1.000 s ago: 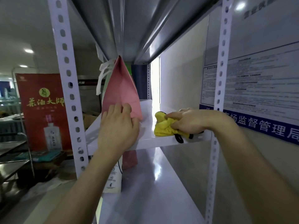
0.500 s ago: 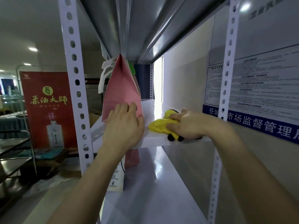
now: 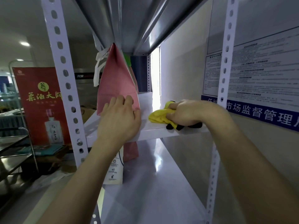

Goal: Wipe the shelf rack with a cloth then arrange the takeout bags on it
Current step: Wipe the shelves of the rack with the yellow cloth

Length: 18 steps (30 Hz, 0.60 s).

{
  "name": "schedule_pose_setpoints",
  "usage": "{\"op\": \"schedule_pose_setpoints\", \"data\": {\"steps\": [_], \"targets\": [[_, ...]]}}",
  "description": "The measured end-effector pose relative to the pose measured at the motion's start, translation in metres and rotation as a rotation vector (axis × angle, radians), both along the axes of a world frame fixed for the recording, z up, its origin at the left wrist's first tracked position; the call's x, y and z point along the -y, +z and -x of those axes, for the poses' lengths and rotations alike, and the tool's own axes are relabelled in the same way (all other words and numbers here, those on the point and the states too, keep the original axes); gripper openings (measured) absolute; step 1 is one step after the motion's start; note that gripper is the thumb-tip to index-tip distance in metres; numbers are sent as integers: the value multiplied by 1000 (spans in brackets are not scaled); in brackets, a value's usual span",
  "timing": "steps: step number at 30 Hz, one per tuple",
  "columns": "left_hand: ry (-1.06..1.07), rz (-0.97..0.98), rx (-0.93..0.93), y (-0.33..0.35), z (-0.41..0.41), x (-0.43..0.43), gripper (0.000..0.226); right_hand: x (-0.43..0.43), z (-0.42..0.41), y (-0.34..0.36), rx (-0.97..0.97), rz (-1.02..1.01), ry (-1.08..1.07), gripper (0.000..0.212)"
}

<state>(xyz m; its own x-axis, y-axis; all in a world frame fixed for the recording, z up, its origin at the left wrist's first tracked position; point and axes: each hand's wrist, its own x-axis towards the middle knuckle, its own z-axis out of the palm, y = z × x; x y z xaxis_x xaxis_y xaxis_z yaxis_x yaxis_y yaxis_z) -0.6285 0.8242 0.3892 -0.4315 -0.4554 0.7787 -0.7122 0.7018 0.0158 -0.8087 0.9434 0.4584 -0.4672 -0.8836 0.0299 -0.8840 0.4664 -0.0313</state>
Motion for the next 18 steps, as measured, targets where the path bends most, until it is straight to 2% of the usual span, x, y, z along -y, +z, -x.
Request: {"op": "schedule_pose_setpoints", "data": {"steps": [2, 4, 7, 8, 10, 12, 15, 18], "targets": [[4, 2, 18, 0, 1, 0, 48, 6, 0, 10, -20, -45, -11, 26], [-2, -9, 29, 0, 2, 1, 46, 32, 7, 18, 13, -97, -5, 27], [0, -4, 17, 1, -1, 3, 47, 128, 100, 1, 12, -138, 106, 47], [-6, -4, 10, 1, -2, 4, 48, 133, 104, -5, 44, -143, 99, 55], [-15, 9, 3, 1, -2, 5, 52, 88, 59, -6, 62, -37, 31, 59], [-11, 7, 11, 2, -2, 4, 57, 31, 3, -1, 8, 7, 25, 45], [-19, 17, 13, 1, 0, 2, 56, 4, -9, -9, -71, 49, -18, 22], [-21, 17, 15, 3, 0, 3, 55, 15, -6, 4, 0, 68, 33, 19]]}}
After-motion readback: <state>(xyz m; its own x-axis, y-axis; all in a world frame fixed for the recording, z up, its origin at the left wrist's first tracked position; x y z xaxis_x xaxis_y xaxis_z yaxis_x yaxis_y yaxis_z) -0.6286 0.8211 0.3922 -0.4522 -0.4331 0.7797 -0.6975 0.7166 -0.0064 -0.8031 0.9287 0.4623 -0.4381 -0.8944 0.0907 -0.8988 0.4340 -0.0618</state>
